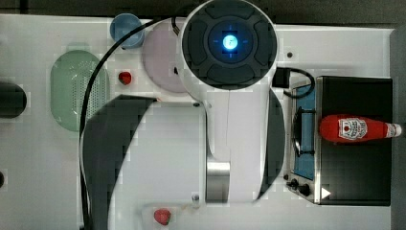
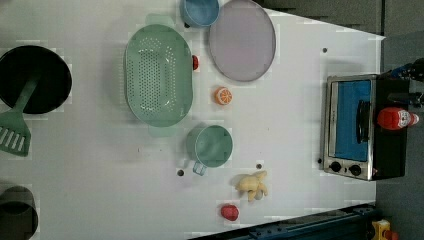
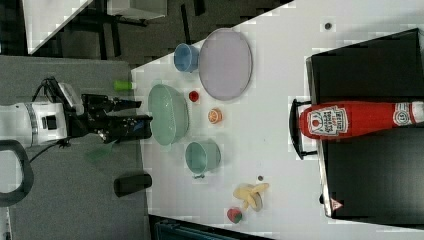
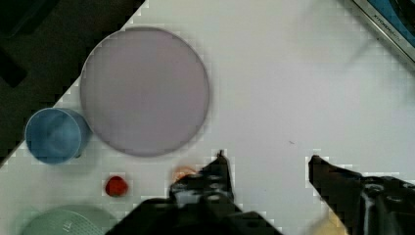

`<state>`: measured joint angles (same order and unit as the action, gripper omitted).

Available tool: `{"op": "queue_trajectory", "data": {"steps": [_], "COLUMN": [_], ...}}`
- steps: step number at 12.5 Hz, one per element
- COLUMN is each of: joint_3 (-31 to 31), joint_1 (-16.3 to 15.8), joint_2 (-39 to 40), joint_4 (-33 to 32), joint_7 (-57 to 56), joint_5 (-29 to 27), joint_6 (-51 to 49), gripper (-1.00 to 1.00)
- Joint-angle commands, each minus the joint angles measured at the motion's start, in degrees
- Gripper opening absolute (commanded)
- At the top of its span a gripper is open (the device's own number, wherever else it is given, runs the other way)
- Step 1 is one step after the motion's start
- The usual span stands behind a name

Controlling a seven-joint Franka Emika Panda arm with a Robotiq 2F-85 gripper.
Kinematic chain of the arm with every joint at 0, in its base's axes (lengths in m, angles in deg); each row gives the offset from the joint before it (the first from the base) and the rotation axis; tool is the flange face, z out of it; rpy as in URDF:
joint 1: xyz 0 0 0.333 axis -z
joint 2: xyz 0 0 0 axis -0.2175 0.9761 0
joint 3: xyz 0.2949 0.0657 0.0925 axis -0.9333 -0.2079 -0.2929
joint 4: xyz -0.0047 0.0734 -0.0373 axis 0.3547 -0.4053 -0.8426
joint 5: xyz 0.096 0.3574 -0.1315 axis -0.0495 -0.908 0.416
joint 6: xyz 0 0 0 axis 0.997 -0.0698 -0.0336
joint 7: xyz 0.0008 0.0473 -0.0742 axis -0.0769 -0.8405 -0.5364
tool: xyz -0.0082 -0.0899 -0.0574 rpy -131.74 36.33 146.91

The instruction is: Pick Ketchup from oven and place it on table.

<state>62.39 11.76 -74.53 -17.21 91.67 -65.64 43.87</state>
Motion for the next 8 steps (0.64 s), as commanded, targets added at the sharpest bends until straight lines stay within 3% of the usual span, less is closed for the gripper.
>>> {"op": "queue_trajectory", "data": {"steps": [1,3,8], "joint_3": [2.9,3.0,6.7], "joint_1": [1.0,1.1,3.8], "joint_2": [-18.6,-18.6,-16.8], "joint_4": [-10.7,-10.7,-10.7], "joint_7": [1.9,1.9,1.9], "joint_5": [0.3,0.3,0.4], "joint_6": [-9.2,-9.2,-6.5], "gripper": [0.60,0.99,1.00]}}
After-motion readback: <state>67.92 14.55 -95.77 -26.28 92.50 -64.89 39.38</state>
